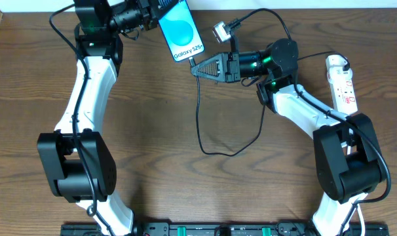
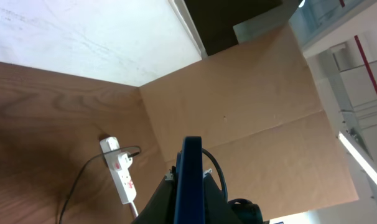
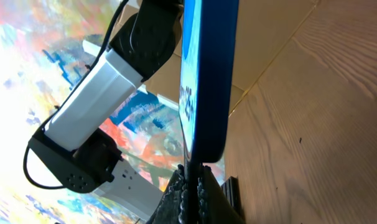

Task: Plug charger to phone and switch on socket
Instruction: 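Push the USB-C connector up into the phone's port with the right gripper, then open the right gripper and pull it back from the phone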

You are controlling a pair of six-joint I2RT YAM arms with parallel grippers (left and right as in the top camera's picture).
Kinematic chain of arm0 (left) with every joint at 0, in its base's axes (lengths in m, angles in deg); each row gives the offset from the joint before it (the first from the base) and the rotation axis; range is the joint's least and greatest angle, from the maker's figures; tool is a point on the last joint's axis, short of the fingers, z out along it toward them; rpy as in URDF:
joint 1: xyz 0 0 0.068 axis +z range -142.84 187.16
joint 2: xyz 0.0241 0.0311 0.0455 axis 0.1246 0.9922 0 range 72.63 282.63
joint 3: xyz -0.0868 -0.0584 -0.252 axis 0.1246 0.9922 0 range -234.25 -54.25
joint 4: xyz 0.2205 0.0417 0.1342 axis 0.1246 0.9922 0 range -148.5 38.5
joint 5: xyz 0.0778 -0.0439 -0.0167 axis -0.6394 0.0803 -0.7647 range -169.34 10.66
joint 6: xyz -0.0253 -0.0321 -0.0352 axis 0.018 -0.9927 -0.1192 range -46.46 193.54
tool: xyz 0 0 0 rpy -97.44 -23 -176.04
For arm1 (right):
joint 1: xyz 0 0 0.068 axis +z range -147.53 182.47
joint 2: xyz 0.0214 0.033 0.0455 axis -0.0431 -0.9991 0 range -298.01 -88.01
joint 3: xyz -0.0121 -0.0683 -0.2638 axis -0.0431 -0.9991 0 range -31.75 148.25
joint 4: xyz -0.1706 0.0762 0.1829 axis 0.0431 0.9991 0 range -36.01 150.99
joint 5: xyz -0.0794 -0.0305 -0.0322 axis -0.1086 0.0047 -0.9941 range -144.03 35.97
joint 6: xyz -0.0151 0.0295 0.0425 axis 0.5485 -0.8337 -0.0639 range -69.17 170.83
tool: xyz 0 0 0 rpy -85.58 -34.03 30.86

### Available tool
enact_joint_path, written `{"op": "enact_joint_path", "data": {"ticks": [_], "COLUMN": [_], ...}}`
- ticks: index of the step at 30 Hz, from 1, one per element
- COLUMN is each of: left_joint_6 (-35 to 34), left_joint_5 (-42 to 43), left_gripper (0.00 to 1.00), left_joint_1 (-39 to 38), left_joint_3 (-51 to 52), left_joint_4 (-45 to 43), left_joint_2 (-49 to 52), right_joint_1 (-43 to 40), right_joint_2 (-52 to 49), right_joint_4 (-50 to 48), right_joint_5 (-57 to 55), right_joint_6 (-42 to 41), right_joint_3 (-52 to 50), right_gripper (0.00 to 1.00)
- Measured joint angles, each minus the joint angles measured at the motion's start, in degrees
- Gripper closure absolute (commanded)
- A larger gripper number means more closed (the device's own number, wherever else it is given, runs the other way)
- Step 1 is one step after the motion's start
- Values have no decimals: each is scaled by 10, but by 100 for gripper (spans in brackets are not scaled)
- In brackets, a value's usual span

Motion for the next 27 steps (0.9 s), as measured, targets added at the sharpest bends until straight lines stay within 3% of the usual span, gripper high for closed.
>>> {"op": "enact_joint_path", "data": {"ticks": [6, 8, 9, 11, 12, 23, 27], "left_joint_6": [6, 6, 6, 8, 9, 48, 53], "left_joint_5": [-1, -3, -3, 4, 10, 34, 41], "left_gripper": [93, 92, 93, 92, 92, 92, 92], "left_joint_1": [0, -2, -3, -5, -7, 2, 15], "left_joint_3": [0, 0, 0, 0, 0, 0, 0], "left_joint_4": [-2, -3, -3, -1, 0, 28, 56], "left_joint_2": [0, 0, 0, 0, 0, 0, 0], "right_joint_1": [1, 2, 2, 1, 1, -27, -71], "right_joint_2": [0, 0, 0, 0, 0, 0, 0], "right_joint_4": [1, 1, 0, 0, -1, -2, 83], "right_joint_5": [-10, -12, -12, -33, -40, -48, -48], "right_joint_6": [-11, -11, -12, -14, -14, -8, 34], "right_joint_3": [0, -1, -1, -1, -1, -1, 0], "right_gripper": [99, 89, 71, 17, 1, 1, 1]}}
